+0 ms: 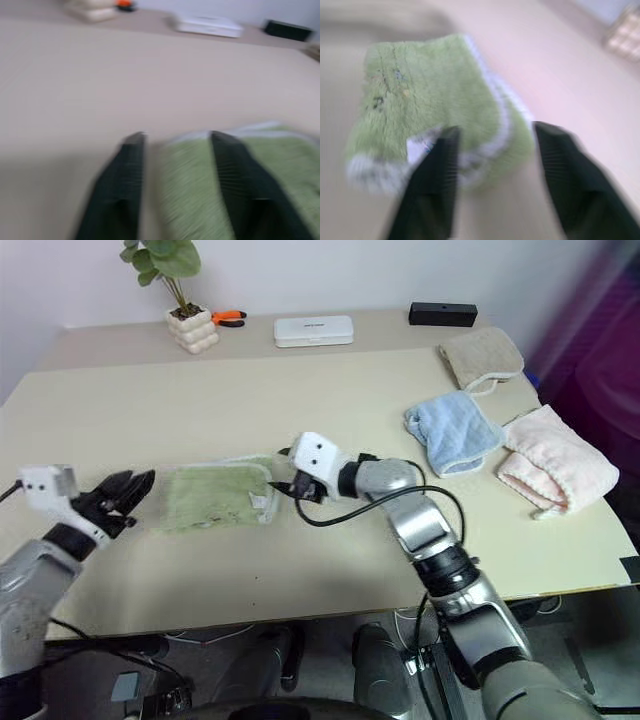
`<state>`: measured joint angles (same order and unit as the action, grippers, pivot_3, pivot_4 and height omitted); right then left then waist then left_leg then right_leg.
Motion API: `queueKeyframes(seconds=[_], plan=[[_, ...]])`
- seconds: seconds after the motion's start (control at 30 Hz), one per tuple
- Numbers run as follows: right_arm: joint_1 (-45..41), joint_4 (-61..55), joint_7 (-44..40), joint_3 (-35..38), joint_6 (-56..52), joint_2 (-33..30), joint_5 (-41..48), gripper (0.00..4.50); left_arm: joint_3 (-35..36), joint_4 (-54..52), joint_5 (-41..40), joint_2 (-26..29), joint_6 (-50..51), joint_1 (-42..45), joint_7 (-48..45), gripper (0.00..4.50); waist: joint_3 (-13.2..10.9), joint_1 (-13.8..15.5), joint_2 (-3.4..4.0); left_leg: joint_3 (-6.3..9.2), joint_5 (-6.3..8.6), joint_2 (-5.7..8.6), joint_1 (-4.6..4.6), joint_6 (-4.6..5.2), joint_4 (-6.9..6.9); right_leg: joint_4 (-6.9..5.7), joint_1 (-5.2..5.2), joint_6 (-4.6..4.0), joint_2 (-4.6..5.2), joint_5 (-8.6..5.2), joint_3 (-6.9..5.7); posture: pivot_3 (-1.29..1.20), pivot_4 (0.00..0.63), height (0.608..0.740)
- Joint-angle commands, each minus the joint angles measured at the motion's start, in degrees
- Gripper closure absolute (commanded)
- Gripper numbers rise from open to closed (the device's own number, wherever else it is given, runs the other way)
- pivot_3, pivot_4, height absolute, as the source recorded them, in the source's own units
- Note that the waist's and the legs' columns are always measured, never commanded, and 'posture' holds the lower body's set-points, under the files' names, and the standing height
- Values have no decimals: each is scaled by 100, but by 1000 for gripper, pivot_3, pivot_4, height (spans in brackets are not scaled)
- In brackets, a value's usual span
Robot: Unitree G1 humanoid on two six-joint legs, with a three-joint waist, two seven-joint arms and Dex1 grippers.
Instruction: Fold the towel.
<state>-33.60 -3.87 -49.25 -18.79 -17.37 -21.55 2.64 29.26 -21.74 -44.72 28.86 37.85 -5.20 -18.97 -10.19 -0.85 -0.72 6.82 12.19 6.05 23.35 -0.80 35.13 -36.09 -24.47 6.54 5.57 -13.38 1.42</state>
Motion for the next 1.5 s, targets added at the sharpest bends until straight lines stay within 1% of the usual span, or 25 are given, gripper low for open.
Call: queueKeyframes(seconds=[0.03, 0.07, 0.2, 0.3, 0.37, 0.4, 0.47, 0.57, 0.6, 0.67, 0.7, 0.77, 0.87, 0.93, 1.0, 1.13, 1.2, 1.3, 1.5], plan=[[134, -456, -291, -12, 387, -219, 68, 0, 187, -46, -636, -102, 626, -63, 280, 140, 0, 4, -1, 0, 0, 0, 0, 0, 1, 0, 1, 0, 0, 0, 0, 0, 150, 740], [147, -464, -304, -9, 421, -241, 62, 0, 208, -35, -754, -126, 733, -48, 340, 61, -1, 6, -2, 0, 0, 0, 0, 0, 2, 0, 1, 0, 0, 0, 0, 0, 150, 740], [173, -525, -411, 18, 511, -271, 145, 0, 188, 203, -1445, -433, 1208, 170, 645, 61, -2, 10, -3, 1, 0, -1, 0, 0, 5, 0, 2, -1, 0, 0, 0, 0, 150, 740], [148, -553, -467, -58, 666, -259, 98, 0, -140, 286, -1763, -689, 1512, 448, 793, 61, -1, 19, -6, 1, 0, 0, 1, 0, 6, 0, 3, 0, 0, 0, 0, 0, 150, 740], [145, -554, -452, -82, 715, -237, 62, 0, -297, 341, -1773, -723, 1619, 510, 774, 61, 0, 18, -7, 0, -1, 1, 1, -1, 8, 0, 4, 0, 1, 1, 0, 0, 150, 740], [144, -551, -430, -87, 729, -220, 45, 0, -379, 410, -1715, -733, 1630, 526, 744, 288, 0, 18, -7, 0, -1, 1, 1, -1, 8, 0, 4, 0, 0, 1, 0, 0, 150, 740], [144, -552, -398, -94, 746, -200, 24, 0, -486, 522, -1663, -759, 1607, 546, 672, 917, 0, 4, -6, 0, -1, 0, -1, -1, 6, -1, 3, 0, 0, 1, 0, 0, 150, 740], [157, -554, -375, -90, 753, -194, 7, 0, -574, 580, -1664, -770, 1572, 574, 617, 2429, 0, 12, -6, 0, -1, -1, -1, -1, 5, -1, 2, -1, -1, 1, 1, 0, 150, 740], [166, -549, -368, -89, 759, -199, -3, 0, -587, 605, -1659, -769, 1548, 590, 605, 2868, 0, 14, -6, 0, -1, -1, 0, -1, 6, -1, 2, -1, -1, 0, 1, 0, 150, 740], [191, -563, -358, -91, 760, -208, -17, 0, -562, 655, -1662, -785, 1472, 619, 595, 3952, 0, 19, -7, 0, -1, 0, 0, -1, 6, 0, 3, -2, 0, 0, 1, 0, 150, 740], [205, -574, -353, -93, 758, -210, -21, 0, -521, 683, -1665, -809, 1398, 645, 593, 4402, 0, 22, -6, 0, -1, 0, 0, -1, 6, 0, 3, -2, 0, 0, 1, 0, 150, 740], [220, -580, -341, -92, 752, -210, -25, 0, -352, 704, -1673, -905, 1103, 733, 587, 4462, 0, 25, -6, 0, -1, 1, 0, -1, 6, 1, 3, -3, 1, 0, 1, 0, 150, 740], [213, -527, -304, -76, 757, -206, -52, 0, 311, 878, -1560, -1065, 195, 1110, 907, 4462, -1, 27, -9, 0, -1, 0, 0, -1, 6, 1, 3, -3, 1, 0, 1, 0, 150, 740], [191, -453, -288, -67, 795, -219, -86, 0, 1016, 1366, -1536, -1022, -392, 1532, 1592, 4462, -1, 16, -10, 2, -1, -2, 0, -3, 7, 1, 2, -3, 0, 0, -1, 0, 150, 740], [188, -413, -286, -65, 828, -232, -105, 0, 1492, 1651, -1380, -919, -890, 1763, 1977, 4462, 0, -11, -11, 1, -2, -4, 0, -4, 5, 0, -1, -3, 0, 2, 1, 0, 150, 740], [196, -372, -291, -74, 883, -223, -129, 0, 2420, 2142, -1273, -761, -1734, 1998, 2760, 4462, 1, 4, -13, -2, 9, -5, 0, -18, 5, 1, -4, 0, -3, 3, 3, 0, 150, 740], [199, -365, -290, -83, 904, -218, -132, 0, 2704, 2335, -1310, -771, -1919, 1959, 3075, 4462, 4, 22, -19, -2, 9, -3, 0, -18, 6, 2, -2, 0, -2, 3, 3, 0, 150, 740], [207, -351, -301, -88, 936, -220, -136, 0, 2797, 2479, -1321, -805, -1909, 1726, 3207, 4462, 12, 43, -42, 4, 11, -1, 0, -15, 12, 2, 4, 0, -2, 4, -2, 0, 150, 740], [218, -258, -336, -118, 1041, -233, -179, 0, 2575, 2330, -1395, -946, -1829, 1555, 3223, 4462, 20, 40, -61, 13, 10, 0, 0, -16, 19, 0, 10, -1, -4, 3, -10, 0, 150, 740]])
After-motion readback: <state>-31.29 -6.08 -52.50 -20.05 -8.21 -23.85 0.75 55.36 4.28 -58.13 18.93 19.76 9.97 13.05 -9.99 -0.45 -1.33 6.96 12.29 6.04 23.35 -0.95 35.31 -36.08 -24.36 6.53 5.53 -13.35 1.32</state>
